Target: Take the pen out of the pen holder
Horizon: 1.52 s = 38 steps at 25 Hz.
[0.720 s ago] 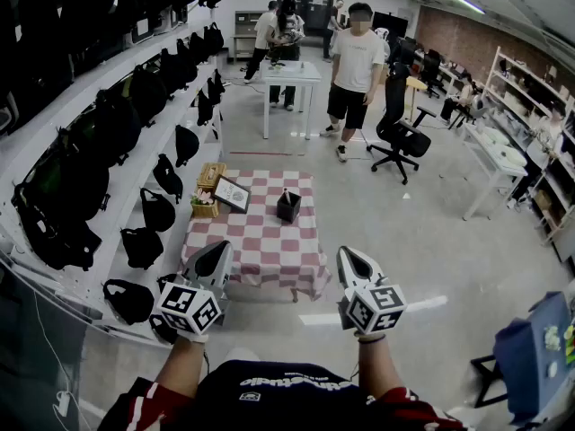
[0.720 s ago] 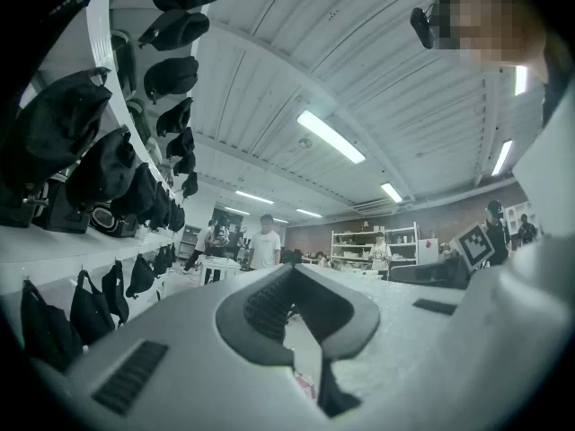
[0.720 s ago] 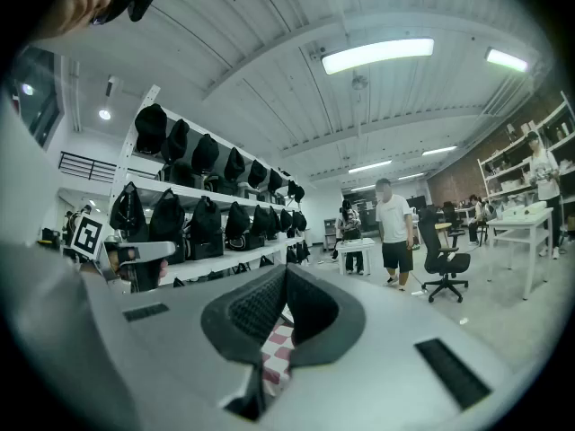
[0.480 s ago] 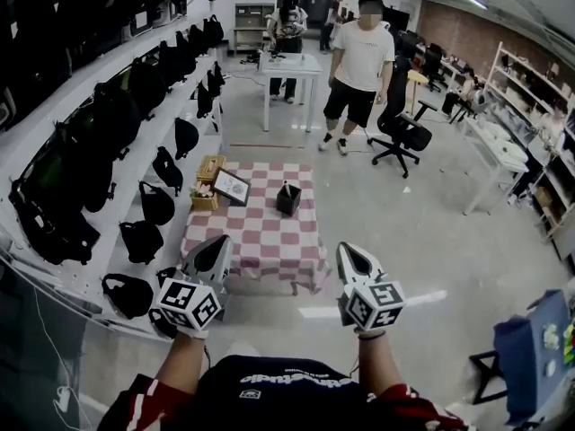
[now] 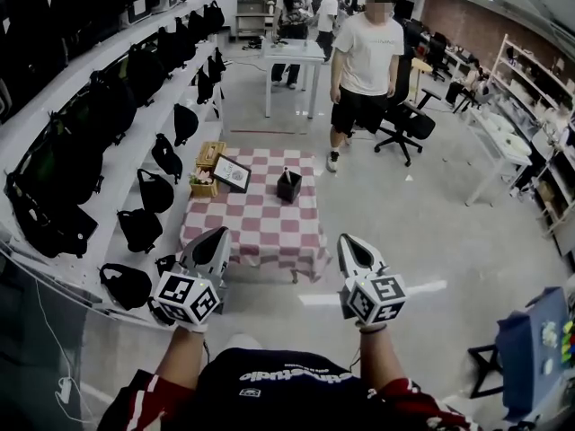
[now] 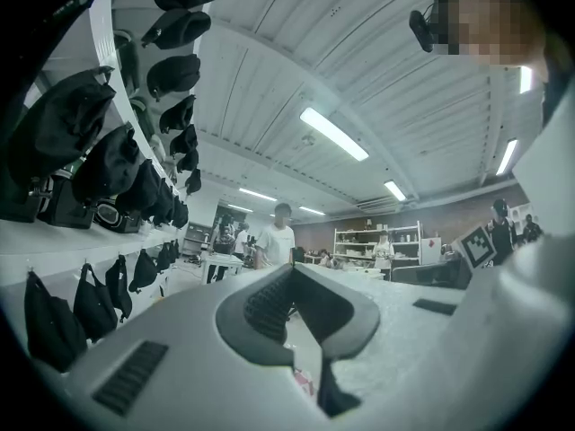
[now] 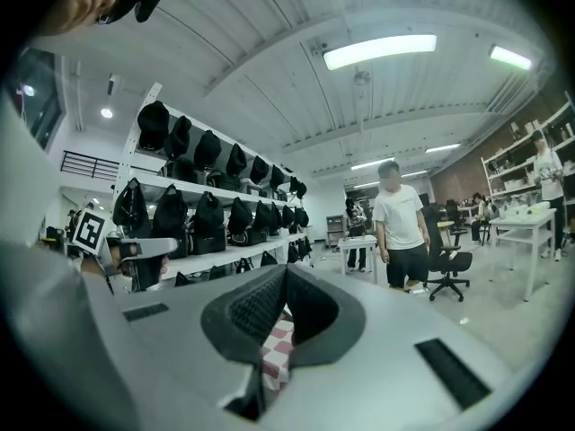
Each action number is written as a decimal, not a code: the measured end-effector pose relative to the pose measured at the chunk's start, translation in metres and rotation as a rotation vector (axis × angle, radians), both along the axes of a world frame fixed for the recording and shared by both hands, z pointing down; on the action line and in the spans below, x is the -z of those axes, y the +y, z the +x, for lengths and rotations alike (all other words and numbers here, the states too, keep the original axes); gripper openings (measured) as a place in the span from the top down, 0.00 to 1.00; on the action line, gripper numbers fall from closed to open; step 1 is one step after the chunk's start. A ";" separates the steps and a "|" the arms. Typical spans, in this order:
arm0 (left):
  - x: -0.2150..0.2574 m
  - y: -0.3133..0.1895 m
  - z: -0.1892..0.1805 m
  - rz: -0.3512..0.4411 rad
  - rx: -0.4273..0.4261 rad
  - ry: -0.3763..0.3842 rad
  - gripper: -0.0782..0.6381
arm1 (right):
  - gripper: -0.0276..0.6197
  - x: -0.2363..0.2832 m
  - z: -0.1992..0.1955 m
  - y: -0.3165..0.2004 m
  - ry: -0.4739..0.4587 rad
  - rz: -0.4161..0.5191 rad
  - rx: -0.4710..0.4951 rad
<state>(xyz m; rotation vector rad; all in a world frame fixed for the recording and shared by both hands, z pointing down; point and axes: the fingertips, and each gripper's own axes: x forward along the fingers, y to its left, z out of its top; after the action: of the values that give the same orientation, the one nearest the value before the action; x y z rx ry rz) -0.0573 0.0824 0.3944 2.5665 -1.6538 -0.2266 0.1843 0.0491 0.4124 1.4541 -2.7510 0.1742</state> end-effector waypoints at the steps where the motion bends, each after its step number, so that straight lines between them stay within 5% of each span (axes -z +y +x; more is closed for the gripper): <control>1: 0.000 0.000 0.001 0.001 -0.001 -0.002 0.88 | 0.95 0.001 0.000 0.000 0.003 0.003 0.001; 18: 0.004 -0.019 0.009 -0.032 -0.017 -0.027 0.88 | 0.95 -0.007 0.000 -0.017 -0.029 -0.047 0.002; 38: -0.002 -0.173 -0.027 -0.017 -0.144 0.001 0.88 | 0.95 0.002 -0.056 -0.157 0.015 -0.016 -0.040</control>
<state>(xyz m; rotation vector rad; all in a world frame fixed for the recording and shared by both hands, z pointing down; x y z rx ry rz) -0.0845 -0.0910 0.3967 2.6573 -1.4549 -0.2033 0.1281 -0.1076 0.4104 1.5004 -2.7039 0.1846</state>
